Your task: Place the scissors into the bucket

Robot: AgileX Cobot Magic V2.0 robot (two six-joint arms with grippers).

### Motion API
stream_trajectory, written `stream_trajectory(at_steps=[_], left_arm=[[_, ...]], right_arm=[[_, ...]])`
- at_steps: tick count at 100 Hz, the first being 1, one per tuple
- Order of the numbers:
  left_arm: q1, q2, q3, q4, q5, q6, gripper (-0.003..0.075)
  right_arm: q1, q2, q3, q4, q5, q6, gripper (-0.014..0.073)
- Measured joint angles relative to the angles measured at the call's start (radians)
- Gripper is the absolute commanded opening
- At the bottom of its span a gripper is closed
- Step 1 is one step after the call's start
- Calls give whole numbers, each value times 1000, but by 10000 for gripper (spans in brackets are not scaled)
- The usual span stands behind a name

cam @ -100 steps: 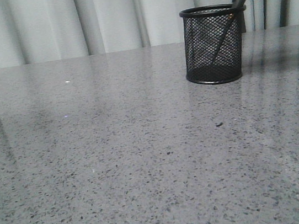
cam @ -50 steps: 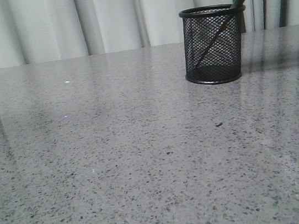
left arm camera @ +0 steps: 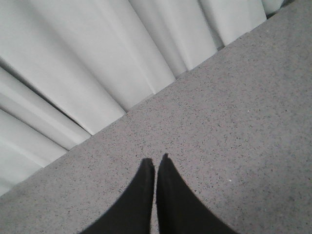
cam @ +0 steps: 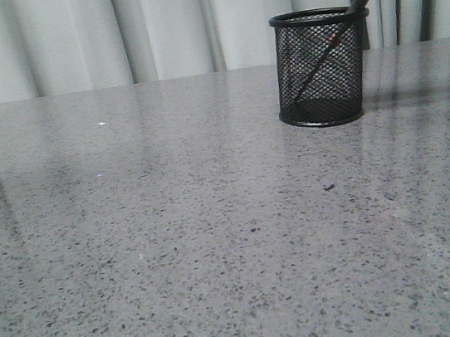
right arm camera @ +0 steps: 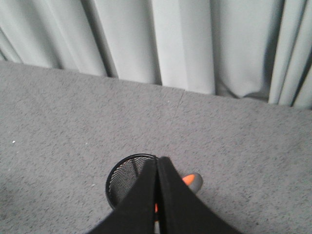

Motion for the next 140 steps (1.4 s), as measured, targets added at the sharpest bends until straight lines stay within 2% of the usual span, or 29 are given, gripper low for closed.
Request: stream_trajectory(at_steps=[21,34,47,75,91,140], left_arm=[[7,-111,247,-12,-246,-96,-20],[7,-216,454,-51,-471,-124,-21],[7,-334,681,-95,-675,-126,-20],[7,-591,1070,-215,-937,-128,-20],[7,-686,1158,-232,-994,-128,-20],[7,-698,1171,-234,-1013,-128,-20]], right_arm=[[0,-252,351,2,-294,-50,-69],[0,-403,542,5,-430,-53,-69],[0,-531,705,5,-491,-53,-69],[0,-723,936,8,-548,-53,-69],[0,-760,976,8,-566,-53,-69],[0,-763,982,8,-566,-53,-69]])
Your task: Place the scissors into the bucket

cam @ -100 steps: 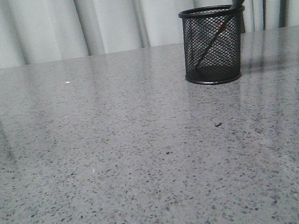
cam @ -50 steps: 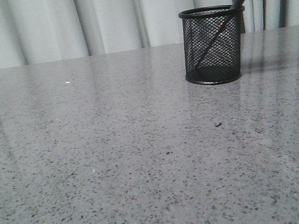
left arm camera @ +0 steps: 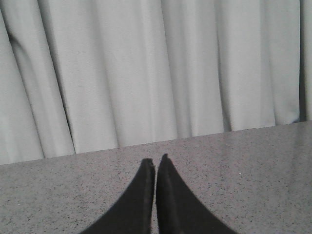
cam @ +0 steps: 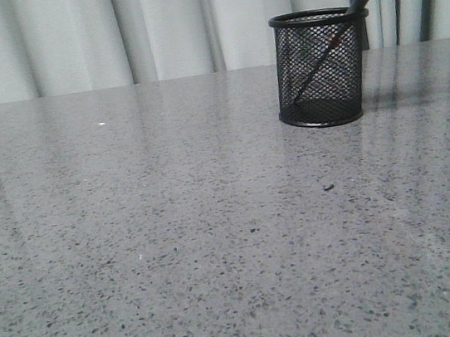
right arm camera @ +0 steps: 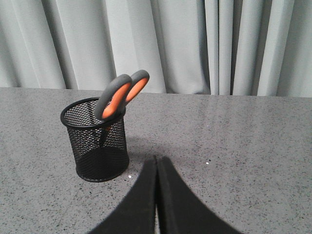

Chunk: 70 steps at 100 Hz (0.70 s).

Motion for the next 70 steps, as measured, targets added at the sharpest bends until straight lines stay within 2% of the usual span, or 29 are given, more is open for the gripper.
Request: stream_trajectory(at_steps=[70], left_arm=[[0,-11,9,22,-2,-6,-20]], right_arm=[[0,0,0,0,2,0,-69]])
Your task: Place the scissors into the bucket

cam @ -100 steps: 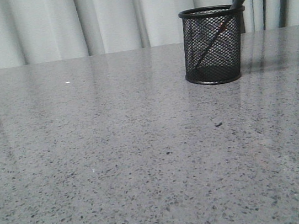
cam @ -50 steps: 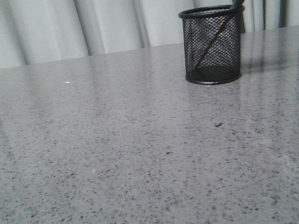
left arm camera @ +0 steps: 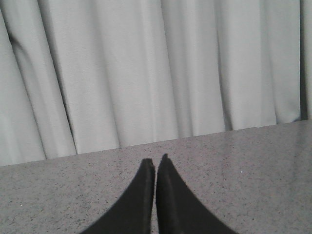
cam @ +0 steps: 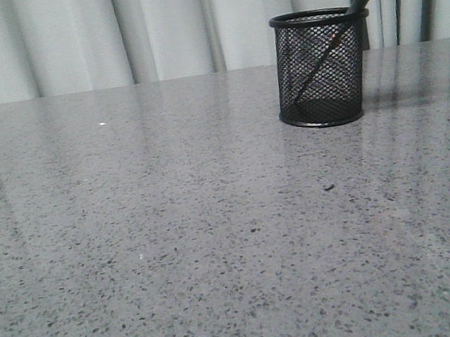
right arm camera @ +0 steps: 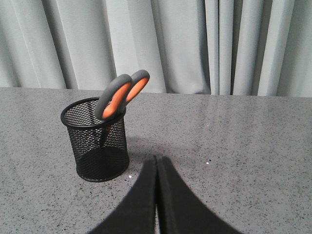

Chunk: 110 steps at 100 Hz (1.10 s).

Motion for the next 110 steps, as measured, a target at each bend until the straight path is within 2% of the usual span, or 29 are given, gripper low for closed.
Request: stream_trajectory(at_steps=[17,29,54,66,110], left_arm=[[0,-74,54,143,44,-113,-20],[30,-147,125,179,55,-153,-20],[125,-302,244,188,81,-178,-20],[153,-315,290,188,83,-183,-20],[164,-315,290,153,83,-202,-20]], right_arm=[[0,0,0,0,0,0,-69],[0,0,0,0,0,0,-69],[0,0,0,0,0,0,-69],[0,0,0,0,0,0,-69],[0,0,0,0,0,0,-69]])
